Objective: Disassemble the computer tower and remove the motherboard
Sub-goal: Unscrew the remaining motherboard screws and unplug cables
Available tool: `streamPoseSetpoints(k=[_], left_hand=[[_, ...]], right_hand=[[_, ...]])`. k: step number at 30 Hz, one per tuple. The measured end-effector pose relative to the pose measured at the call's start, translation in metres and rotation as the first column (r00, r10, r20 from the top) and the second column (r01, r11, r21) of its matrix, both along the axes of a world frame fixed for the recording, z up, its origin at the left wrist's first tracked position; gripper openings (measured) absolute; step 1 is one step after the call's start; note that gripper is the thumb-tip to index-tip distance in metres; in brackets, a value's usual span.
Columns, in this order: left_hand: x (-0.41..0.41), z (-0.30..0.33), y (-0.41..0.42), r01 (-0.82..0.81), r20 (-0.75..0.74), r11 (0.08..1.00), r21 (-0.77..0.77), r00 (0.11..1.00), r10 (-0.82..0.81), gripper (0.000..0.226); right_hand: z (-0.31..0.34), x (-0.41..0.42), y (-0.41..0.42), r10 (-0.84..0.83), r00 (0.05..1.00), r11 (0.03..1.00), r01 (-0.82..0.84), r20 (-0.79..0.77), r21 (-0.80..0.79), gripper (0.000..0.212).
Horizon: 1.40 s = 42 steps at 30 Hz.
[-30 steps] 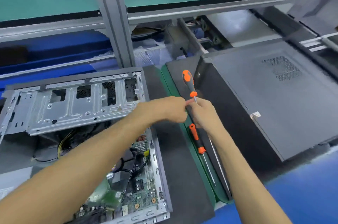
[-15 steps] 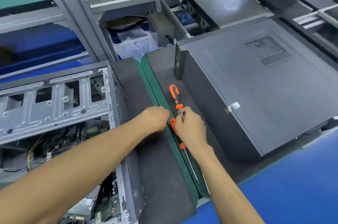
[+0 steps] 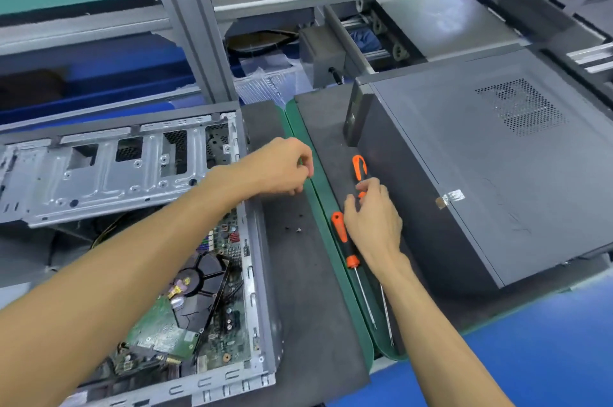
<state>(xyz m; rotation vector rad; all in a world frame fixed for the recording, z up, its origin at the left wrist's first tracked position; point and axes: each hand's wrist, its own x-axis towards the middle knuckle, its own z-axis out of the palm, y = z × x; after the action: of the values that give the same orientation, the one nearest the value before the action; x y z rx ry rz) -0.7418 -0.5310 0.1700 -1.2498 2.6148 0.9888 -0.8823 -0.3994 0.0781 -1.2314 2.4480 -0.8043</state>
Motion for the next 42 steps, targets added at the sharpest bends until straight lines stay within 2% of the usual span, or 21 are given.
streamPoseSetpoints(k=[4,7,8,9,10,12,13,15,19,21,23,25,29,32,33,35,38,40,42], left_hand=[[0.048,0.027,0.011,-0.163,-0.201,0.982,-0.101,0.97,0.14,0.027],[0.093,0.044,0.024,-0.306,-0.314,0.929,-0.21,0.921,0.233,0.025],[0.109,0.046,0.028,-0.338,-0.299,0.911,-0.236,0.917,0.263,0.025],[0.126,0.047,0.032,-0.343,-0.218,0.907,-0.244,0.931,0.294,0.024],[0.143,0.043,0.036,-0.322,-0.069,0.919,-0.228,0.947,0.314,0.023],[0.173,0.029,0.045,-0.271,0.293,0.953,-0.136,0.908,0.3,0.018],[0.185,0.019,0.05,-0.251,0.421,0.963,-0.101,0.866,0.27,0.022],[0.204,-0.003,0.061,-0.23,0.546,0.972,-0.049,0.809,0.219,0.038],[0.218,-0.041,0.075,-0.293,0.551,0.951,0.097,0.812,0.194,0.067],[0.222,-0.051,0.077,-0.378,0.492,0.905,0.196,0.836,0.243,0.076],[0.227,-0.057,0.076,-0.458,0.357,0.837,0.299,0.867,0.347,0.061],[0.233,-0.059,0.073,-0.497,0.244,0.795,0.348,0.867,0.435,0.045],[0.238,-0.051,0.071,-0.493,0.048,0.794,0.354,0.858,0.511,0.036],[0.244,-0.041,0.069,-0.501,-0.109,0.803,0.324,0.823,0.558,0.025],[0.247,-0.038,0.069,-0.514,-0.167,0.775,0.368,0.783,0.599,0.022],[0.25,-0.032,0.071,-0.495,-0.256,0.671,0.552,0.666,0.701,0.019],[0.253,-0.029,0.074,-0.422,-0.272,0.537,0.731,0.541,0.796,0.039],[0.251,-0.032,0.075,-0.389,-0.257,0.488,0.781,0.513,0.819,0.05],[0.245,-0.036,0.076,-0.323,-0.22,0.413,0.852,0.494,0.841,0.025]], right_hand=[[0.04,0.039,-0.02,0.138,0.988,0.958,-0.116,0.069,-0.263,0.005],[0.069,0.084,-0.034,0.313,0.945,0.864,-0.241,0.097,-0.441,0.004],[0.077,0.1,-0.036,0.38,0.92,0.831,-0.294,0.097,-0.472,0.004],[0.083,0.116,-0.038,0.444,0.892,0.803,-0.353,0.088,-0.48,0.004],[0.087,0.131,-0.038,0.502,0.861,0.783,-0.415,0.077,-0.463,0.004],[0.088,0.155,-0.039,0.609,0.791,0.751,-0.551,0.06,-0.363,0.005],[0.087,0.164,-0.039,0.657,0.753,0.73,-0.619,0.048,-0.29,0.005],[0.083,0.177,-0.036,0.722,0.692,0.687,-0.715,0.009,-0.128,0.007],[0.081,0.191,-0.031,0.757,0.635,0.654,-0.735,-0.153,0.181,0.023],[0.081,0.198,-0.029,0.797,0.589,0.594,-0.72,-0.135,0.36,0.025],[0.08,0.206,-0.025,0.835,0.547,0.489,-0.69,-0.058,0.534,0.018],[0.078,0.212,-0.019,0.841,0.54,0.426,-0.656,-0.007,0.622,0.015],[0.077,0.206,-0.021,0.778,0.628,0.521,-0.632,-0.015,0.574,0.027],[0.086,0.203,-0.026,0.725,0.688,0.64,-0.649,-0.042,0.412,0.03],[0.089,0.202,-0.028,0.693,0.718,0.697,-0.644,-0.067,0.315,0.031],[0.096,0.196,-0.032,0.613,0.781,0.79,-0.607,-0.12,0.09,0.027],[0.103,0.183,-0.039,0.496,0.861,0.849,-0.508,-0.109,-0.147,0.02],[0.104,0.174,-0.043,0.453,0.889,0.873,-0.457,-0.067,-0.172,0.018],[0.102,0.167,-0.046,0.431,0.9,0.892,-0.435,-0.06,-0.119,0.014]])
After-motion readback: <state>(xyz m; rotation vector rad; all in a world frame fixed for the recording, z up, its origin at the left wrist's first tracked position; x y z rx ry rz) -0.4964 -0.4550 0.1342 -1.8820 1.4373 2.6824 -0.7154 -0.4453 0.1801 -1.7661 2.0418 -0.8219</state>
